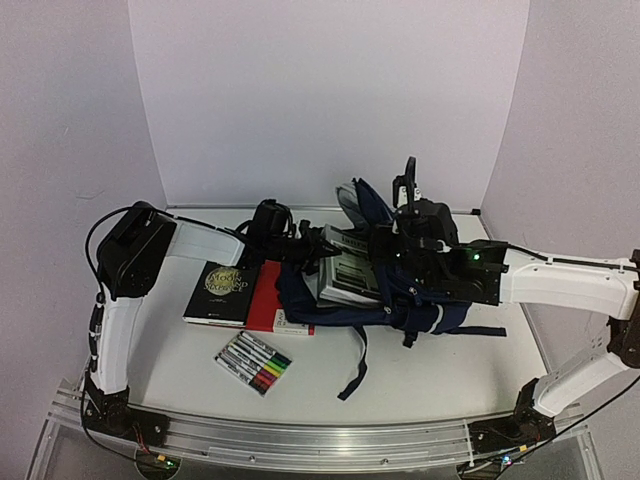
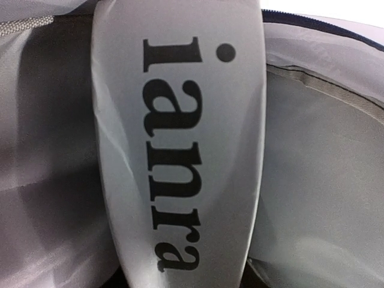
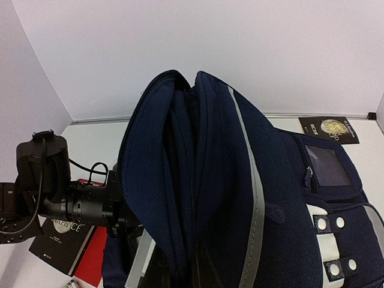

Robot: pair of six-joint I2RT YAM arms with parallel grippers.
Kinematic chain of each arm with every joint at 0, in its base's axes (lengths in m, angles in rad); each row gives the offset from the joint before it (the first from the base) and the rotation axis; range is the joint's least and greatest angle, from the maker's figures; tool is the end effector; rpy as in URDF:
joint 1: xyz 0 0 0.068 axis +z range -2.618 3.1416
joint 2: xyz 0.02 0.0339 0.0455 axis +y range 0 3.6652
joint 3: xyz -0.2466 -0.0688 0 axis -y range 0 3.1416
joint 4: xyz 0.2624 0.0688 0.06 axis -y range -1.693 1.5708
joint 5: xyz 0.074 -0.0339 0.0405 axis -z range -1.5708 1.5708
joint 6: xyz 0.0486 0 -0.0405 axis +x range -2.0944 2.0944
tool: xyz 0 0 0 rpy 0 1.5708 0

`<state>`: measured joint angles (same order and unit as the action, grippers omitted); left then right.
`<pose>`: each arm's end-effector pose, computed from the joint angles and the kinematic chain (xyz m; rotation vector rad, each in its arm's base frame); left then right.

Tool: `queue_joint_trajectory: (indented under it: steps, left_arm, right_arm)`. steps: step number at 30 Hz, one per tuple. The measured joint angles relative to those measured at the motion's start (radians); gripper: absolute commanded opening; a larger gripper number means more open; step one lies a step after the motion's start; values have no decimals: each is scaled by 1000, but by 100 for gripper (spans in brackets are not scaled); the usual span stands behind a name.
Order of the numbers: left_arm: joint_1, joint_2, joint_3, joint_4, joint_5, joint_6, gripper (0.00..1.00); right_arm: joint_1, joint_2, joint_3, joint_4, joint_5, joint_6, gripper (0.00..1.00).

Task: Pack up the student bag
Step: Place the book in the student bag.

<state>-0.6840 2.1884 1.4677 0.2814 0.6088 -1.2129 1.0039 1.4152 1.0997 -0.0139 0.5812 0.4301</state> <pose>0.3720 -0.3391 0.1380 -0.1646 2.4327 -1.6716 0.2149 0.2879 0.2957 -0.1423 1.8628 0.4465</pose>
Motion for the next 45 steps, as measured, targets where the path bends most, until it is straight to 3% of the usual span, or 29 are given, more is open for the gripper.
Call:
queue_joint_trajectory:
  steps: [6, 12, 20, 23, 29, 35, 45]
  left_arm:
    - [-9, 3, 3, -87, -58, 73, 64]
    - [-20, 3, 88, -344, -135, 246, 84]
    - [-24, -58, 167, -631, -247, 430, 92]
    - [-24, -92, 167, -702, -276, 464, 88]
    - [-23, -148, 128, -725, -261, 473, 60]
    - [-24, -154, 106, -707, -215, 464, 44]
    - [-23, -91, 117, -726, -218, 465, 40]
  right_arm:
    - [2, 1, 0, 9, 0, 1, 0]
    - [10, 1, 0, 13, 0, 0, 0]
    - [11, 1, 0, 19, 3, -3, 0]
    - [11, 1, 0, 21, 3, -3, 0]
    - [12, 1, 0, 23, 3, -3, 0]
    - [12, 1, 0, 23, 3, -7, 0]
    - [12, 6, 0, 17, -2, -7, 0]
